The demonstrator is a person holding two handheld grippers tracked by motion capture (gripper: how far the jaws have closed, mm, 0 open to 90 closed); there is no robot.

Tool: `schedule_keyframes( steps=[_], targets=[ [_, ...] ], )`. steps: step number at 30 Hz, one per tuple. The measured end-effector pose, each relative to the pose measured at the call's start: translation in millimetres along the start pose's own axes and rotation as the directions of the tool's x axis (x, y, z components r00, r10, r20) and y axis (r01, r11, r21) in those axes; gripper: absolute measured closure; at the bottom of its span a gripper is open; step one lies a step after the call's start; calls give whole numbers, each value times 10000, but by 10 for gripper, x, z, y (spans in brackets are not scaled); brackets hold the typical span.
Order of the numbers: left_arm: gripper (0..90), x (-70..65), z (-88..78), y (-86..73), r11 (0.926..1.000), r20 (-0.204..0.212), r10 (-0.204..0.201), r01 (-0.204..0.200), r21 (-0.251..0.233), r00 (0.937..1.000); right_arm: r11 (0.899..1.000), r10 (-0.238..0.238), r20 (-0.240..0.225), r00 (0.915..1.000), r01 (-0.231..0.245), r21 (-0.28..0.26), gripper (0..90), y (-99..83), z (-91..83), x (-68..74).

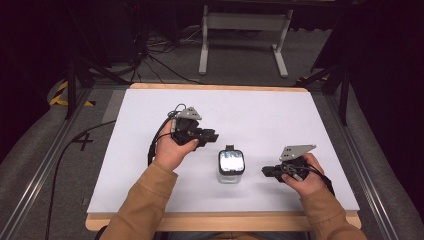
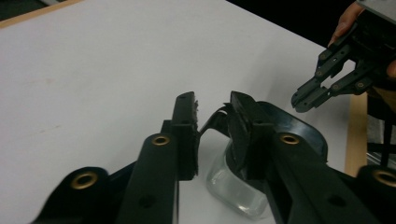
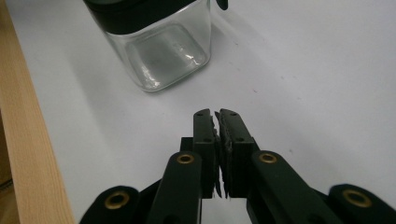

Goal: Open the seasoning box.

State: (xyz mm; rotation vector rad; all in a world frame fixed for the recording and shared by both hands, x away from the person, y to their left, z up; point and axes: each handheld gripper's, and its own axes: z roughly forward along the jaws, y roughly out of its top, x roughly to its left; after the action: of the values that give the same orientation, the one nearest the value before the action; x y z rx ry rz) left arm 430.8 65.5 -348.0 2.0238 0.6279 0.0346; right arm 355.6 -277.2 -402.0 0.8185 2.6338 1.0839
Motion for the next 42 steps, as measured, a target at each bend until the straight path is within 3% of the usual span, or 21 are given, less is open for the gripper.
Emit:
schedule_keyframes(
  steps=[5, 9, 16, 33, 42],
  targets=[
    [753, -30, 183, 36, 9997, 525, 212, -218, 104, 9984, 9995, 226, -23, 9997, -227, -204, 849, -70, -70, 12],
    [796, 8, 329, 2, 9995, 882, -17, -11, 320, 9961, 9992, 258, -30, 9997, -259, -294, 848, -90, -103, 14],
    [853, 55, 496, -73, 9993, 857, -310, 291, 231, 9958, 9992, 148, -150, 9998, -154, -366, 835, -81, -75, 27],
    [895, 14, 508, -54, 9991, 834, -118, 82, 425, 9965, 9992, -27, -243, 9997, 18, -397, 826, -46, -41, 77],
    [895, 31, 514, -61, 9989, 947, -342, 310, 355, 9949, 9966, -460, -446, 9979, 428, -700, 833, 62, -30, 217]
  ],
)
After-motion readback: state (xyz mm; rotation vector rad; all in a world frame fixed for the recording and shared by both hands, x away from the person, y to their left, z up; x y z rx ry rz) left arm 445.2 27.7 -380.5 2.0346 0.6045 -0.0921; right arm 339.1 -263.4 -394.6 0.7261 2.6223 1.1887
